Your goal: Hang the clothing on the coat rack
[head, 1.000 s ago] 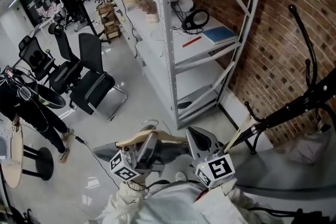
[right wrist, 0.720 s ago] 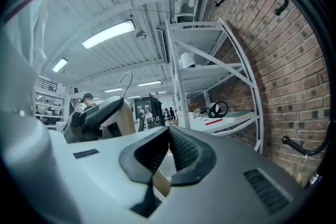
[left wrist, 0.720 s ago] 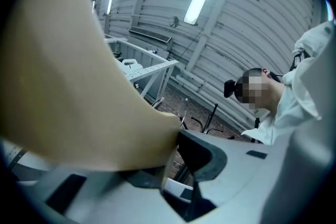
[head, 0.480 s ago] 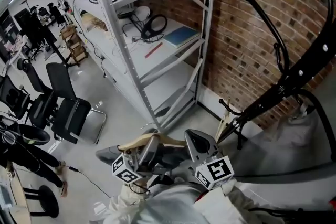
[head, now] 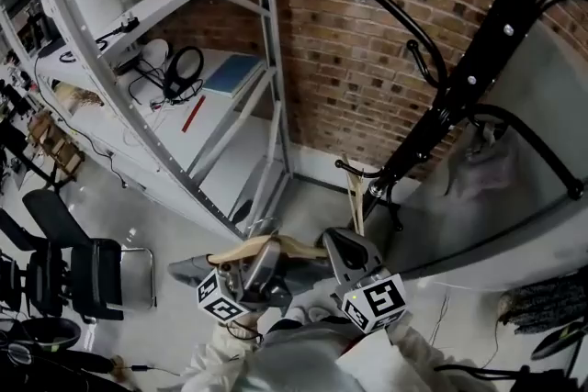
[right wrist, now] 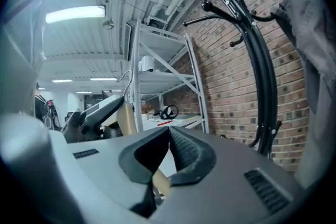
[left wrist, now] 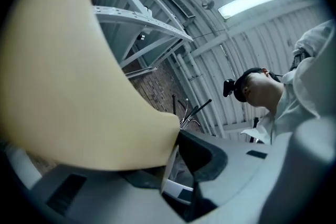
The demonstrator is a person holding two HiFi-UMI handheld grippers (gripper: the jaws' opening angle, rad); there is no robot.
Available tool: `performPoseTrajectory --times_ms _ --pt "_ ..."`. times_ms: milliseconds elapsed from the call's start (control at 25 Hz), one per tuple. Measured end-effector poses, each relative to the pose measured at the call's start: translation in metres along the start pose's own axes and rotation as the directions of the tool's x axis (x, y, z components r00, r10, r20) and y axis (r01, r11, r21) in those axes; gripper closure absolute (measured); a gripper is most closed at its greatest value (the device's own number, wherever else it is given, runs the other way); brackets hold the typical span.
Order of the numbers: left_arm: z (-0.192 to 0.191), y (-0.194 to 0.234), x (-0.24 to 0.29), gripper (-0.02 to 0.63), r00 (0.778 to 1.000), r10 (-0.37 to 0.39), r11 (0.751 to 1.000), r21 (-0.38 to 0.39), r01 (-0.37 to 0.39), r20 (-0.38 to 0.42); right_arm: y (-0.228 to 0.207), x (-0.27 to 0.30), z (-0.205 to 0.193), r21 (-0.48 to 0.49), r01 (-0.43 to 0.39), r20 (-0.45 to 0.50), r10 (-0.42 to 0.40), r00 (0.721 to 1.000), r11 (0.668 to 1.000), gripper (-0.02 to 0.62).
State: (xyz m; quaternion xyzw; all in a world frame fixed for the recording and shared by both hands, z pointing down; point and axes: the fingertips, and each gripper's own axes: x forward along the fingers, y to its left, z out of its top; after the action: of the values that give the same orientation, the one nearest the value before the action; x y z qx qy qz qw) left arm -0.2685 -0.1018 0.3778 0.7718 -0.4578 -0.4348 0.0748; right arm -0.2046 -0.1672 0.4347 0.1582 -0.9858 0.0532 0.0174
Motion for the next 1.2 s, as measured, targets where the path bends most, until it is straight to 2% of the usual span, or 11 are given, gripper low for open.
performPoseTrajectory --times_ms 80,240,480,760,1200 --pt "-0.002 0.0 0.003 0.505 0.998 -0.045 0.998 -0.043 0.043 -0.033 -0.001 -0.008 -0.001 0.003 0.075 -0.001 -0.075 0.997 0.997 0.571" --pt "0.001 -0.004 0.003 0.505 0.992 -0.096 0.992 -0.09 0.089 -0.076 0.011 -0.02 0.004 0.001 0.159 0.003 -0.159 0.987 0.987 0.571" --pt "-0.013 -0.015 0.006 0.505 0.968 -0.203 0.97 -0.166 0.178 -0.147 0.014 -0.047 0.003 0.002 0.313 0.014 -0.313 0.95 0.95 0.571" --pt "-0.029 -0.033 0.007 0.505 0.942 -0.284 0.94 -0.248 0.235 -0.18 0.019 -0.078 0.001 0.006 0.421 0.018 -0.421 0.907 0.907 0.571" --pt "-0.069 -0.073 0.031 0.503 0.891 -0.407 0.868 -0.391 0.308 -0.201 0.005 -0.137 0.009 0.017 0.563 0.048 -0.563 0.825 0.826 0.571"
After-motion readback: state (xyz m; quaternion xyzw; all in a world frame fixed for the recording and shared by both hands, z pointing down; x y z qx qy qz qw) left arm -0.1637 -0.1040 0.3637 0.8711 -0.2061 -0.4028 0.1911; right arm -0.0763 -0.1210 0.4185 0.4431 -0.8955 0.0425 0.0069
